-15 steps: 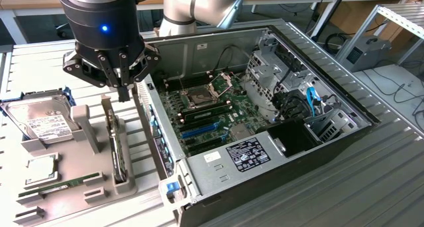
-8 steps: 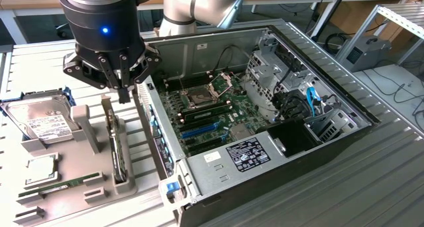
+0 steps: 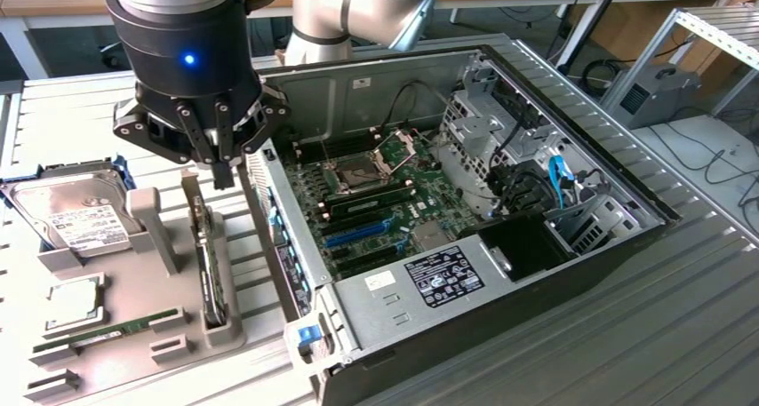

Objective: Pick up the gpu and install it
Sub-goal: 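Reach for the gpu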

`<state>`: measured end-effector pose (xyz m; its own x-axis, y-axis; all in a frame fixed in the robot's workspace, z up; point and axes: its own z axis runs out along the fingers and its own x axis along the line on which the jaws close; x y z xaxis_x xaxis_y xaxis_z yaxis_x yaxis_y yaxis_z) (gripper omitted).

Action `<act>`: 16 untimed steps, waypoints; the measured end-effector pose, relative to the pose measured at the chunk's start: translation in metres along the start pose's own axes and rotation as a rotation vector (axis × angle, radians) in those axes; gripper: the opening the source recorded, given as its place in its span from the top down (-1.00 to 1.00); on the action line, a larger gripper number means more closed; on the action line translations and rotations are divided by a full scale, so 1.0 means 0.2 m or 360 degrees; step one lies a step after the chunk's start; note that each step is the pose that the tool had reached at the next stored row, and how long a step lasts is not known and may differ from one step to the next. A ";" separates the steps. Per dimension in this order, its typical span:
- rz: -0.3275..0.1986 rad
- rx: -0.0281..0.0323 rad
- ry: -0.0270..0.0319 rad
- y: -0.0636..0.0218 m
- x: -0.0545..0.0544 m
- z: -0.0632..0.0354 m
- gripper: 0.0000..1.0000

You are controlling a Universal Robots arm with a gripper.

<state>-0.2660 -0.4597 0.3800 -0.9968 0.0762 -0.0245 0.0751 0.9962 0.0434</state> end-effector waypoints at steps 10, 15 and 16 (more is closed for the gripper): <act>0.0000 -0.00001 -0.00001 -0.023 0.00 0.001 0.79; 0.0000 0.00000 0.00000 -0.033 0.00 0.002 0.79; 0.0000 0.00000 0.00000 -0.034 0.00 0.002 0.79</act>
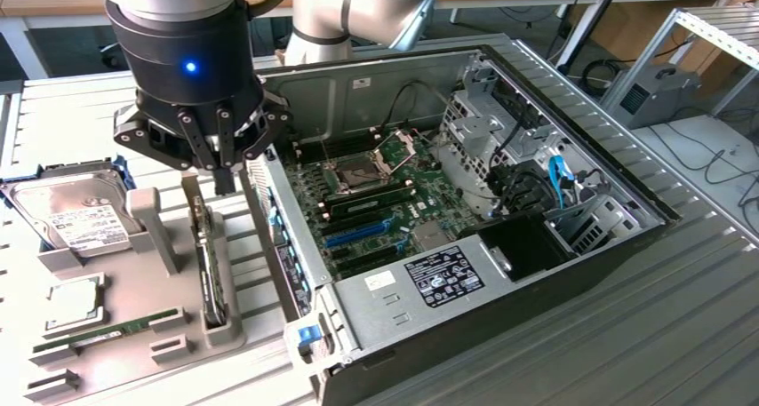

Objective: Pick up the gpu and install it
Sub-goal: 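Reach for the gpu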

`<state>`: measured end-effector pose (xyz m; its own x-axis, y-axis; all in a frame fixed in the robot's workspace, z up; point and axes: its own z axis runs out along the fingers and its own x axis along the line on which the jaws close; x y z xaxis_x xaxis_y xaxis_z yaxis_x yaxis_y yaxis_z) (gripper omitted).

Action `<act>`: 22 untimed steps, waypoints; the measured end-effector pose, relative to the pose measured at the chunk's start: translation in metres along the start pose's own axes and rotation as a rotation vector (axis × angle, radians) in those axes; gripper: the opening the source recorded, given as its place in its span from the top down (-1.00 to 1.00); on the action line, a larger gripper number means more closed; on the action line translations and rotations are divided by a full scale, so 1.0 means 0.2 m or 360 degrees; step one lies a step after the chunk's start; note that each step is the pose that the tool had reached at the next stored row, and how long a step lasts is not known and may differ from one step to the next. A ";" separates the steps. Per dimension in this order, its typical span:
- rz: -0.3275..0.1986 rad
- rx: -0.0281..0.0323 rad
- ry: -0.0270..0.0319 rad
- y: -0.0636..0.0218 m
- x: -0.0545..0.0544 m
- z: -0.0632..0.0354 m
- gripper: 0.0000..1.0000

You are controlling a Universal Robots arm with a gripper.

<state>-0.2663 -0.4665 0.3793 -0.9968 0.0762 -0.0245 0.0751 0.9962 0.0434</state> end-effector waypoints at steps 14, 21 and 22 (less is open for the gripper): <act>0.0000 -0.00002 0.00000 -0.025 0.00 0.003 0.79; 0.0000 -0.00001 -0.00001 -0.038 0.00 0.004 0.79; 0.0000 -0.00001 0.00000 -0.040 0.00 0.004 0.79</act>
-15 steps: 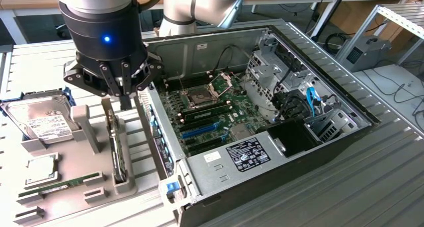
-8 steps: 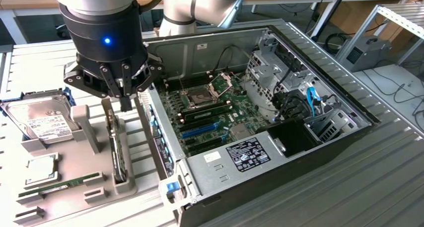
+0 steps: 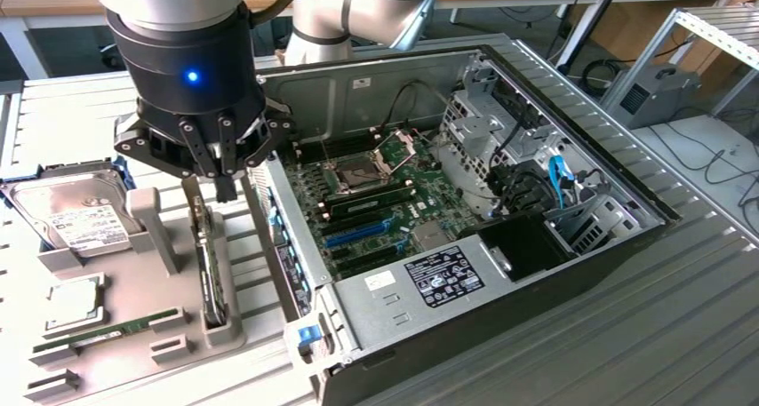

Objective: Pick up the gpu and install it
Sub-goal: 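Reach for the gpu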

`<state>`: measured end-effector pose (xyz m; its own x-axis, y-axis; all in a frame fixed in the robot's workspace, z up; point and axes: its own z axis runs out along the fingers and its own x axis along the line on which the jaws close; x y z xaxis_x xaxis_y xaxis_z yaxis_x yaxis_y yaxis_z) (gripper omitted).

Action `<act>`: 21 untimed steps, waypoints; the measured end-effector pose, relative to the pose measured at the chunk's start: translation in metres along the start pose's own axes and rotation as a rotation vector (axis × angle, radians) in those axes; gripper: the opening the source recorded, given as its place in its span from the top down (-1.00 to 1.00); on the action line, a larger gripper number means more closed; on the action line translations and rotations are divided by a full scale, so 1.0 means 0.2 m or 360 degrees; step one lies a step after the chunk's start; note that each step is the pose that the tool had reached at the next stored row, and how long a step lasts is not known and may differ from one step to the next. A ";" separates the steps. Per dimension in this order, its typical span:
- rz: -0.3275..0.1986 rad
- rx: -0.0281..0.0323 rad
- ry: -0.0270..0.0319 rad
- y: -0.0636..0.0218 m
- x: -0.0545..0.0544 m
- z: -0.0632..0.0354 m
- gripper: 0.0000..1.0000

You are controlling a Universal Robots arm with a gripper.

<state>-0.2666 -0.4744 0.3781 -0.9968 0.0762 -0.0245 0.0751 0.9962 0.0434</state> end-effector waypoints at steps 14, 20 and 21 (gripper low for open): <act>0.0000 -0.00001 -0.00001 -0.143 -0.01 0.031 0.79; 0.0000 -0.00001 -0.00001 -0.153 -0.01 0.033 0.79; 0.0000 0.00000 0.00000 -0.155 -0.01 0.033 0.79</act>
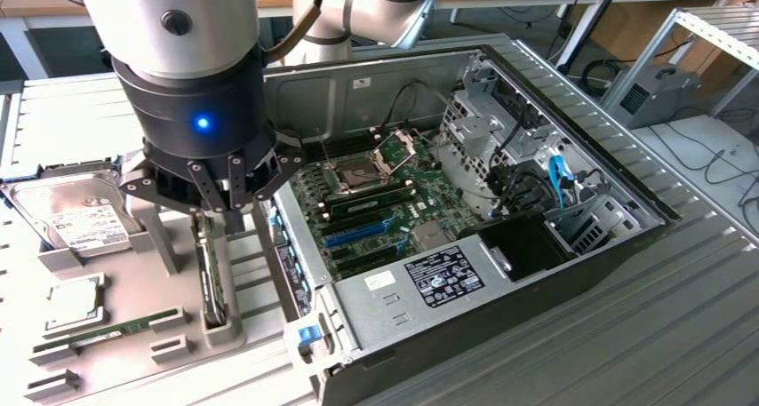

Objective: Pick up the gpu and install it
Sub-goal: 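Reach for the gpu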

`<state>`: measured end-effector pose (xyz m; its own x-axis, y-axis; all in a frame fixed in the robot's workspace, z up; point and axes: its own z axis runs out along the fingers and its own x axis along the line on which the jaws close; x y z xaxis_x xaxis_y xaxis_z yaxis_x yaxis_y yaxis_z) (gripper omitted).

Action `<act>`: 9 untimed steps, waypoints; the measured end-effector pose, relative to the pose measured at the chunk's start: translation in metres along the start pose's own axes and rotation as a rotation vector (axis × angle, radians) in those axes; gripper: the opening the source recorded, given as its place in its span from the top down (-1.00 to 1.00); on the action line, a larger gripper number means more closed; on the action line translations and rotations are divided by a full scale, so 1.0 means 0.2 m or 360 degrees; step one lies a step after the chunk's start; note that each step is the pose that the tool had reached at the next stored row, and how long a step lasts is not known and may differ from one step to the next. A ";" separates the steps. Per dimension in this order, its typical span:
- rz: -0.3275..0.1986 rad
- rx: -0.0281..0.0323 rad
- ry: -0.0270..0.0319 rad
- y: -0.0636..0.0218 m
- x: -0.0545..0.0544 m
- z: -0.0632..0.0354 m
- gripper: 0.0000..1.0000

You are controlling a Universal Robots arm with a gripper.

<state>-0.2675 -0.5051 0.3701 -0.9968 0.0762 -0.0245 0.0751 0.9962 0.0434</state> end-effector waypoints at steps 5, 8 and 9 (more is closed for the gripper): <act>0.0000 0.00000 0.00000 -0.007 0.00 0.001 0.79; 0.0000 0.00000 0.00000 -0.010 0.00 0.002 0.79; 0.0000 0.00000 0.00000 -0.013 0.00 0.003 0.79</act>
<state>-0.2675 -0.5076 0.3694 -0.9968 0.0762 -0.0245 0.0751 0.9962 0.0435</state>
